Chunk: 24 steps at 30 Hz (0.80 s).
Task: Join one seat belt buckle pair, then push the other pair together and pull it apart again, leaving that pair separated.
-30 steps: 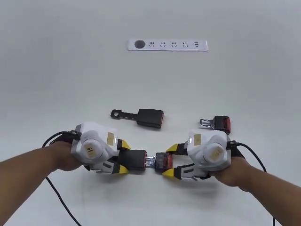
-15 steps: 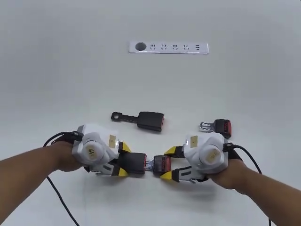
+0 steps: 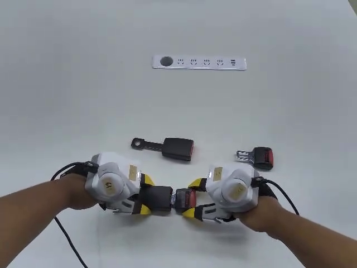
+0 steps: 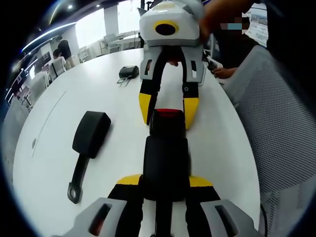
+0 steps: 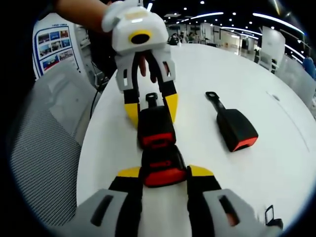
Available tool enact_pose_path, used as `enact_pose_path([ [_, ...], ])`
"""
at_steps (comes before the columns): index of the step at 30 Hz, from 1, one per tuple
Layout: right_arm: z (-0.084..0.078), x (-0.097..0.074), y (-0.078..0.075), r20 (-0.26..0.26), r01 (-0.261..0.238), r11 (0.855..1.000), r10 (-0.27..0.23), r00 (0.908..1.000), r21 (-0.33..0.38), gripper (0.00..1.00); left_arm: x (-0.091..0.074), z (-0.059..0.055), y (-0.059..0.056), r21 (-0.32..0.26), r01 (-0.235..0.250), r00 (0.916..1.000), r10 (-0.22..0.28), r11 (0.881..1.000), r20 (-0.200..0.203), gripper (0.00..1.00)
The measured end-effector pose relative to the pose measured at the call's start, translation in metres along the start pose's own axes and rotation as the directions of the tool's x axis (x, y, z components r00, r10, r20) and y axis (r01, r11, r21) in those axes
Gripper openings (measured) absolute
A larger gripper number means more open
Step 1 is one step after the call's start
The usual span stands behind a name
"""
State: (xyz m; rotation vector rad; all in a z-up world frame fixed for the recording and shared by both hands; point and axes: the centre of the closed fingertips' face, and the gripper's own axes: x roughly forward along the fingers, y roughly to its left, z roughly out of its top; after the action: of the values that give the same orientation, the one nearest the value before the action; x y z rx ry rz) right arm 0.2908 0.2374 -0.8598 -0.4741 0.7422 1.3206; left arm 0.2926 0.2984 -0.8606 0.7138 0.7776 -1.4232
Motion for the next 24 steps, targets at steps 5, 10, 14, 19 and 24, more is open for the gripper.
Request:
enact_pose_path([
  [5, 0.0061, 0.0018, 0.0002, -0.003, 0.012, 1.0, -0.012, 0.9999, -0.004, 0.35, 0.0001, -0.0005, 0.0007, -0.011, -0.001, 1.0, 0.001, 1.0, 0.0, 0.33],
  [10, 0.0038, 0.0013, 0.0007, -0.009, 0.021, 1.0, -0.02, 0.9998, 0.002, 0.35, 0.0003, 0.0, 0.0, -0.01, -0.003, 1.0, 0.003, 1.0, -0.004, 0.34],
  [14, 0.0027, 0.0004, 0.0008, -0.013, 0.024, 1.0, -0.024, 0.9996, -0.001, 0.35, 0.0001, 0.0002, -0.0005, -0.011, -0.003, 1.0, 0.003, 1.0, -0.004, 0.34],
  [19, 0.0016, -0.0004, 0.0007, -0.017, 0.02, 1.0, -0.02, 0.9996, -0.009, 0.35, -0.0001, 0.0002, -0.0007, -0.019, -0.009, 1.0, 0.009, 1.0, -0.001, 0.34],
  [24, -0.0003, -0.0013, 0.0002, -0.02, 0.017, 1.0, -0.017, 0.9996, -0.016, 0.35, 0.0, 0.0005, -0.0008, -0.017, -0.01, 0.9999, 0.01, 1.0, 0.0, 0.34],
])
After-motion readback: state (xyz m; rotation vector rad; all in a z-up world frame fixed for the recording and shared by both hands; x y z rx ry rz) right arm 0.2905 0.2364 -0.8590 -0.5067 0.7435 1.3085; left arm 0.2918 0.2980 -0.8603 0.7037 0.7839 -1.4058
